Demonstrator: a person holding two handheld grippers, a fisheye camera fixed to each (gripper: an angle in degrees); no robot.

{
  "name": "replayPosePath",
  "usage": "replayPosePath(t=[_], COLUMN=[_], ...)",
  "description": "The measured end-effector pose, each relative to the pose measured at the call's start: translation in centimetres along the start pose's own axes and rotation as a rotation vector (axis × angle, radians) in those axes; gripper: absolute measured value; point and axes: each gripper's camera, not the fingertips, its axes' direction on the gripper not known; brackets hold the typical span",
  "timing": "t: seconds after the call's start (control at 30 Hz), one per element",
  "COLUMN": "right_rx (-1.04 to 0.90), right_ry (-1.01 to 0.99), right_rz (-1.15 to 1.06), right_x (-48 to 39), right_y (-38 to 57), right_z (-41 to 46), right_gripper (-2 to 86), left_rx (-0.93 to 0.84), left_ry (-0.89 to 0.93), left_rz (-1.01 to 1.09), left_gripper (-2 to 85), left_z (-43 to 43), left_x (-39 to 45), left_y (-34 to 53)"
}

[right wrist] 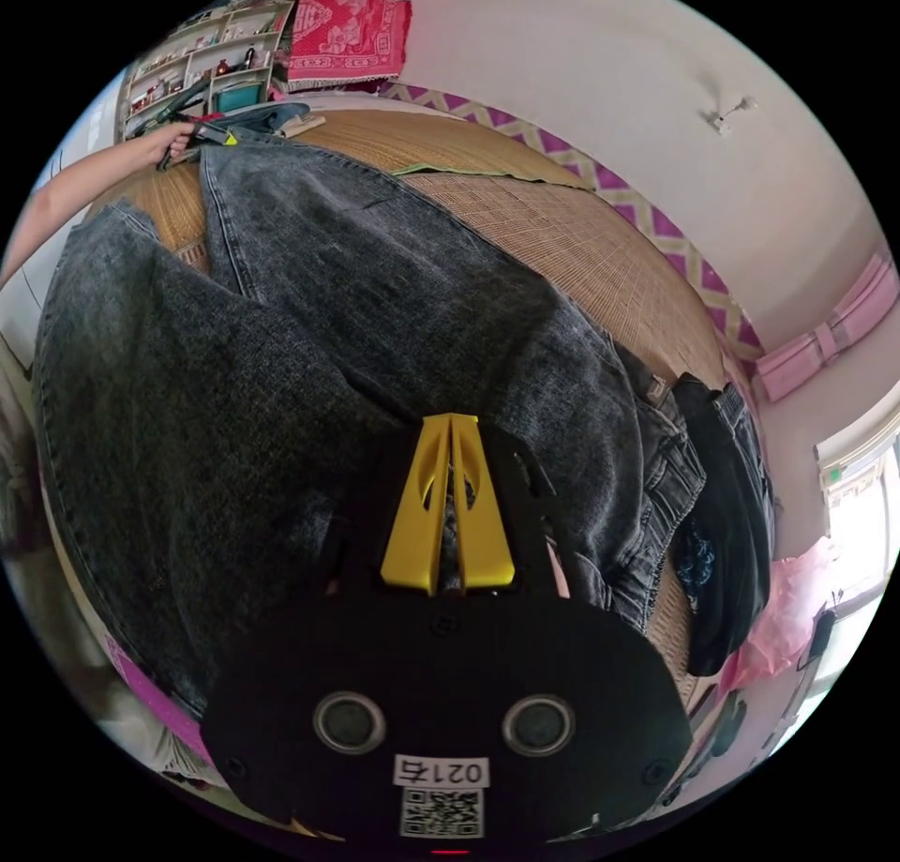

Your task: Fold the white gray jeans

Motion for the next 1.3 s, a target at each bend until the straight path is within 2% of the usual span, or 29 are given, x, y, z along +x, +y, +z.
replayPosePath(t=[0.17,0.4,0.63,0.77,0.97,1.2,1.3], right_rx=[0.002,0.004,0.005,0.007,0.01,0.037,0.198], right_ry=[0.017,0.046,0.063,0.08,0.053,0.063,-0.067], right_rz=[-0.004,-0.013,-0.016,-0.023,-0.009,0.056,0.243], right_x=[-0.5,-1.0,-0.6,-0.3,1.6,4.4,7.4], right_y=[-1.3,-2.5,-2.9,-2.6,-1.2,1.8,6.3], right_z=[-1.5,-3.3,-5.4,-6.5,-8.0,-12.0,-18.7], right_gripper=[-0.8,-0.8,-0.8,-0.8,-0.8,-0.9,-0.6], left_rx=[-0.02,-0.022,-0.033,-0.025,0.065,0.149,0.166], left_ry=[-0.052,-0.261,-0.459,-0.445,-0.458,-0.195,-0.103], left_rz=[0.042,0.052,-0.059,-0.063,0.05,0.037,-0.054], left_gripper=[-0.9,-0.9,-0.9,-0.9,-1.0,-0.9,-0.8], left_z=[-3.8,-4.9,-5.9,-8.0,-16.0,-27.3,-31.2], left_x=[0.8,0.9,-1.4,-0.9,4.7,10.7,11.1], left_y=[0.7,-0.3,-4.6,-5.2,-3.3,6.2,11.9])
